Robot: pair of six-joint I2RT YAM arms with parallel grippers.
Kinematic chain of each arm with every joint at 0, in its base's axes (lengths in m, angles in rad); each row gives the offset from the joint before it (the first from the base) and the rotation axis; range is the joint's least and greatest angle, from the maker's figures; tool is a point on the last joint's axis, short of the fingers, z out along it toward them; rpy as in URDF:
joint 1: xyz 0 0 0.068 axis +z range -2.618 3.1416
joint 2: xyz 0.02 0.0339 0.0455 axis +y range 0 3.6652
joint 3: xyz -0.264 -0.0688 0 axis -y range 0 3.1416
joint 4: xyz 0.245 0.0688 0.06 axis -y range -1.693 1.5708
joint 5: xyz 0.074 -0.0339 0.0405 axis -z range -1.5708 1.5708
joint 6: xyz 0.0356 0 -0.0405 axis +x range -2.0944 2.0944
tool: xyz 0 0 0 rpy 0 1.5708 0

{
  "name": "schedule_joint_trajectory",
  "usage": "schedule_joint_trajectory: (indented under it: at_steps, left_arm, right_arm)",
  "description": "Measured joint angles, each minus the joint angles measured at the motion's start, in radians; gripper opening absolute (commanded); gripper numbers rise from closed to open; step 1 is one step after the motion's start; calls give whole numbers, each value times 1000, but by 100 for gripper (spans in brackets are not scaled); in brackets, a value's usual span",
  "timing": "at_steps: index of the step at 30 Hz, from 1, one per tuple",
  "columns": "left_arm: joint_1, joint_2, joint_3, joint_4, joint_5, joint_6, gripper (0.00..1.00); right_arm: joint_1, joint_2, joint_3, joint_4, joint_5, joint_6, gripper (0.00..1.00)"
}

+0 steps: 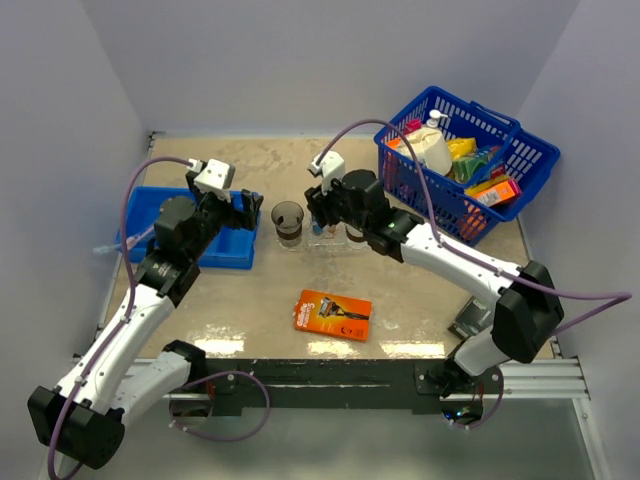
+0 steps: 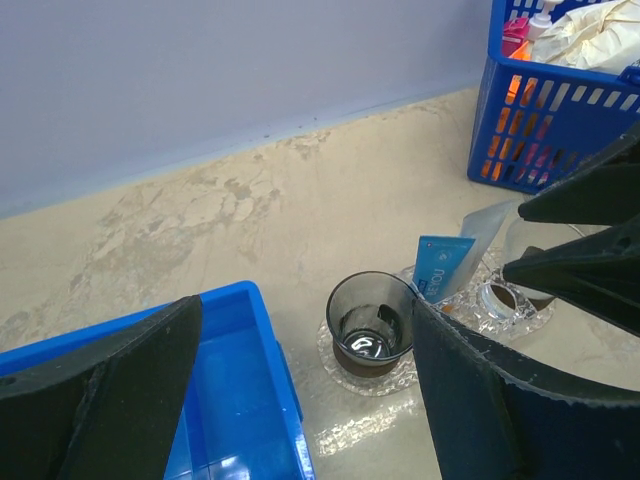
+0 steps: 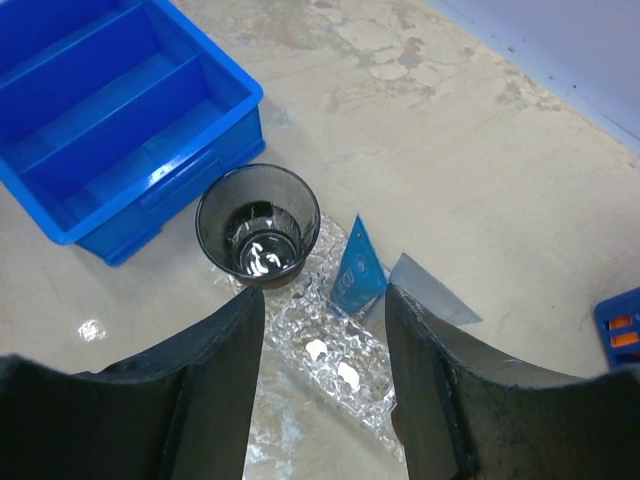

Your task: Prepare toiletry sets of a toothbrush and toothpaste on the tray

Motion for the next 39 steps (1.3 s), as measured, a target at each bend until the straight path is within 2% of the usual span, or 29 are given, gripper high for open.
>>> schedule_joint_trajectory:
  at_steps: [15, 30, 39]
  left_arm:
    - [0, 14, 0, 0, 1, 0, 89]
    - [0, 19, 0, 0, 1, 0, 89]
    - [0, 20, 0, 0, 1, 0, 89]
  right_arm:
    - [29, -57, -108, -136, -29, -21, 54]
    - [33, 111, -116, -146, -21, -64, 49]
    - [34, 121, -116, -143, 5, -80, 49]
